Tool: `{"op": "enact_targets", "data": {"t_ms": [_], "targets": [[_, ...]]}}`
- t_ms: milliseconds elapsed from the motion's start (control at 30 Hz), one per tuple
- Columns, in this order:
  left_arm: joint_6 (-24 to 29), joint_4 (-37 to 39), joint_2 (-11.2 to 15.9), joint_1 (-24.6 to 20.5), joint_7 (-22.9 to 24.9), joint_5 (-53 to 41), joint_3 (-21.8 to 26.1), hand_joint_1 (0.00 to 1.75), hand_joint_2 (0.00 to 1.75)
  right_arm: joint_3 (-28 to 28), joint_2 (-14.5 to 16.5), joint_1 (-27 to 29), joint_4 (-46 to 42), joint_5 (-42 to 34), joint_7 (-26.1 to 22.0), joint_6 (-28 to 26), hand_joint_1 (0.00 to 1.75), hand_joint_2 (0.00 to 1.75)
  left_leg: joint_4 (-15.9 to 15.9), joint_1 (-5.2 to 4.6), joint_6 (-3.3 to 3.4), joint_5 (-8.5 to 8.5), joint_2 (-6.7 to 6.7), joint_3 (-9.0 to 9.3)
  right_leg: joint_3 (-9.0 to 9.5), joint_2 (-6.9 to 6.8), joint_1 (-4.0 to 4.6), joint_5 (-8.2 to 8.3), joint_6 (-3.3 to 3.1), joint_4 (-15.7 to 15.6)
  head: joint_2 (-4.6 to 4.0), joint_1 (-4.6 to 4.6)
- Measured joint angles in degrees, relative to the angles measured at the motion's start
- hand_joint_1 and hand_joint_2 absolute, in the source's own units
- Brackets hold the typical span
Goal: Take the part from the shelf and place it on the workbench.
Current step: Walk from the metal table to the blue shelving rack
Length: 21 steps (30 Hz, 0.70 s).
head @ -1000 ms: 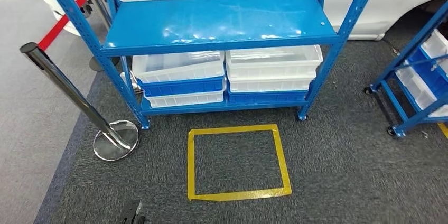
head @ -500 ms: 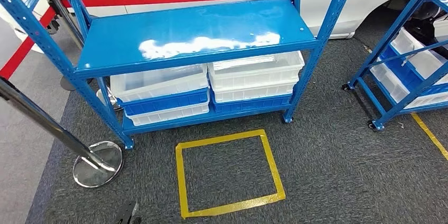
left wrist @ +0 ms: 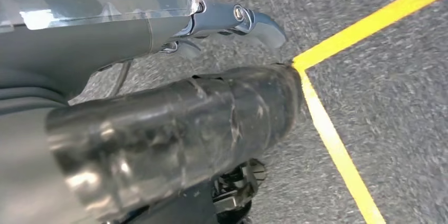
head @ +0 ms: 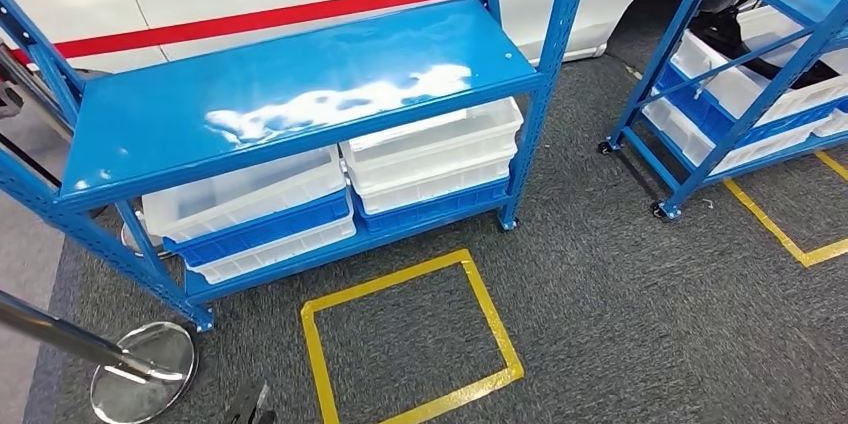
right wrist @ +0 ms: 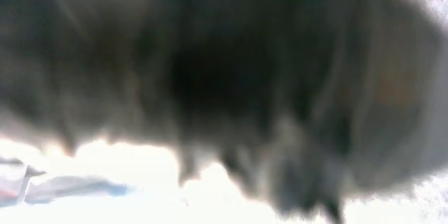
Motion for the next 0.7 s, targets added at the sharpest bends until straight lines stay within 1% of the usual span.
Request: {"op": "enact_targets", "data": {"t_ms": [67, 100, 133, 167, 200, 233, 267, 300, 333, 367, 400, 433, 467, 500, 533, 567, 600, 633, 667, 700], "targets": [[-0.06, -0.01, 0.10, -0.13, 0.03, 0.51, -0.27, 0.00, 0.00, -0.16, 0.01, -0.11, 0.15, 0.01, -0.01, -0.28, 0.00, 0.00, -0.40, -0.32, 0.86, -0.11, -0.13, 0.13, 0.10, 0.15, 0.04, -0.56, 0.96, -0.05, 0.00, -0.13], [-0.07, -0.01, 0.12, -0.12, 0.03, 0.72, -0.35, 0.00, 0.00, -0.20, 0.01, -0.15, 0.20, 0.02, -0.03, -0.37, 0.00, 0.00, -0.60, -0.23, 1.35, 0.51, -0.16, 0.36, 0.28, 0.01, 0.01, -0.84, 1.34, -0.08, 0.00, -0.11], [-0.08, -0.03, 0.13, -0.10, 0.01, 0.86, -0.43, 0.00, 0.00, -0.24, 0.01, -0.20, 0.23, 0.02, -0.08, -0.46, 0.00, 0.00, -0.95, -0.18, 1.79, 0.66, -0.12, 0.62, 0.28, -0.54, 0.03, -1.32, 1.57, 0.43, 0.00, -0.10], [-0.09, -0.04, 0.15, -0.11, -0.01, 0.99, -0.54, 0.00, 0.00, -0.26, 0.01, -0.27, 0.26, 0.02, -0.19, -0.53, 0.00, 0.00, -1.34, -0.13, 2.24, 0.77, -0.05, 0.91, -0.36, -1.31, 0.08, -2.26, 1.70, 2.01, 0.00, -0.10], [-0.12, -0.05, 0.18, -0.11, -0.03, 1.14, -0.66, 0.00, 0.00, -0.26, 0.01, -0.35, 0.27, 0.02, -0.35, -0.59, 0.00, 0.00, -1.58, -0.15, 2.63, 0.76, 0.08, 1.15, -1.75, -2.15, 0.09, -3.68, 1.71, 4.81, 0.00, -0.09], [-0.16, -0.06, 0.23, -0.06, -0.05, 1.38, -0.79, 0.00, 0.00, -0.26, 0.01, -0.42, 0.29, 0.02, -0.52, -0.64, 0.00, 0.00, -1.64, -0.35, 2.97, 0.60, 0.21, 1.30, -3.84, -2.87, 0.19, -5.32, 1.71, 8.56, 0.00, -0.08], [-0.25, -0.05, 0.28, 0.02, -0.05, 1.63, -0.92, 0.00, 0.00, -0.25, 0.00, -0.44, 0.31, 0.02, -0.70, -0.67, 0.00, 0.00, -1.60, -0.56, 3.25, 0.41, 0.32, 1.42, -6.16, -3.17, 0.25, -6.65, 1.72, 12.34, 0.00, -0.08], [-0.38, -0.05, 0.32, 0.13, -0.05, 1.86, -1.08, 0.00, 0.00, -0.22, -0.01, -0.42, 0.31, 0.02, -0.84, -0.70, 0.00, 0.00, -1.54, -0.78, 3.44, 0.18, 0.40, 1.57, -8.00, -3.26, 0.32, -7.05, 1.68, 14.97, 0.00, -0.08], [-0.56, -0.05, 0.33, 0.25, -0.04, 2.16, -1.27, 0.00, 0.00, -0.19, -0.01, -0.38, 0.31, 0.02, -0.94, -0.71, 0.00, 0.00, -1.50, -0.99, 3.55, -0.08, 0.34, 1.80, -8.93, -3.27, 0.40, -6.27, 1.58, 15.68, 0.00, -0.08], [-0.78, -0.05, 0.33, 0.36, -0.04, 2.43, -1.45, 0.00, 0.00, -0.11, -0.02, -0.33, 0.30, 0.02, -1.04, -0.72, 0.00, 0.00, -1.45, -1.17, 3.55, -0.35, 0.14, 2.12, -8.79, -3.25, 0.49, -4.44, 1.38, 14.28, 0.00, -0.08], [-1.02, -0.06, 0.32, 0.45, -0.04, 2.74, -1.63, 0.00, 0.00, 0.01, -0.02, -0.26, 0.29, 0.02, -1.12, -0.73, 0.00, 0.00, -1.40, -1.29, 3.49, -0.67, -0.11, 2.52, -7.64, -3.08, 0.64, -1.85, 1.07, 10.93, 0.00, -0.08], [-1.23, -0.07, 0.27, 0.50, -0.05, 3.11, -1.83, 0.00, 0.00, 0.14, -0.07, -0.19, 0.28, 0.02, -1.20, -0.73, 0.00, 0.00, -1.35, -1.37, 3.38, -0.99, -0.40, 2.79, -6.18, -2.45, 0.80, 0.20, 0.65, 7.33, 0.00, -0.09], [-1.41, -0.07, 0.23, 0.46, -0.06, 3.44, -2.03, 0.00, 0.00, 0.27, -0.09, -0.06, 0.28, 0.02, -1.28, -0.74, 0.00, 0.00, -1.18, -1.46, 3.17, -1.30, -0.70, 2.90, -4.87, -1.83, 0.93, 1.57, 0.32, 4.10, 0.00, -0.10], [-1.53, -0.07, 0.19, 0.39, -0.10, 3.79, -2.30, 0.00, 0.44, 0.38, -0.13, 0.09, 0.28, 0.02, -1.35, -0.75, 0.00, 0.00, -1.07, -1.45, 2.93, -1.50, -0.98, 2.89, -3.99, -1.34, 1.09, 2.22, 0.09, 1.99, 0.00, -0.10], [-1.60, -0.07, 0.16, 0.35, -0.13, 4.22, -2.62, 0.00, 0.87, 0.46, -0.17, 0.21, 0.27, 0.02, -1.39, -0.76, 0.00, 0.00, -1.07, -1.39, 2.64, -1.59, -1.31, 2.75, -3.64, -1.08, 1.22, 2.05, -0.06, 1.24, 0.00, -0.10], [-1.65, -0.07, 0.18, 0.37, -0.16, 4.61, -2.96, 0.00, 1.31, 0.54, -0.19, 0.30, 0.26, 0.02, -1.41, -0.78, 0.00, 0.00, -1.16, -1.34, 2.34, -1.60, -1.65, 2.71, -3.49, -1.34, 1.29, 2.03, -0.11, 0.81, 0.00, -0.10], [-1.66, -0.07, 0.30, 0.47, -0.19, 5.02, -3.33, 0.00, 1.75, 0.64, -0.21, 0.32, 0.26, 0.02, -1.39, -0.79, 0.00, 0.00, -1.30, -1.27, 2.07, -1.64, -1.91, 2.80, -3.28, -1.73, 1.11, 2.11, -0.26, 0.46, 0.00, -0.09], [-1.67, -0.07, 0.42, 0.58, -0.20, 5.41, -3.72, 0.00, 1.75, 0.75, -0.22, 0.32, 0.25, 0.02, -1.38, -0.80, 0.00, 0.00, -1.04, -1.29, 1.76, -1.95, -1.90, 2.79, -2.92, -2.07, 0.90, 2.22, -0.49, -0.10, 0.00, -0.16], [-1.68, -0.07, 0.52, 0.64, -0.21, 5.69, -4.09, 0.00, 1.75, 0.88, -0.24, 0.31, 0.25, 0.02, -1.37, -0.81, 0.00, 0.00, 0.09, -1.28, 1.41, -2.75, -1.73, 2.37, -2.53, -2.50, 0.63, 2.36, -0.72, -0.69, 0.00, -0.28], [-1.69, -0.07, 0.62, 0.65, -0.22, 5.90, -4.40, 0.00, 1.75, 0.99, -0.24, 0.31, 0.25, 0.02, -1.28, -0.86, 0.00, 0.00, 2.42, -1.19, 1.01, -4.14, -1.47, 1.31, -2.17, -2.99, 0.39, 2.46, -0.93, -1.19, 0.00, -0.39]]}}
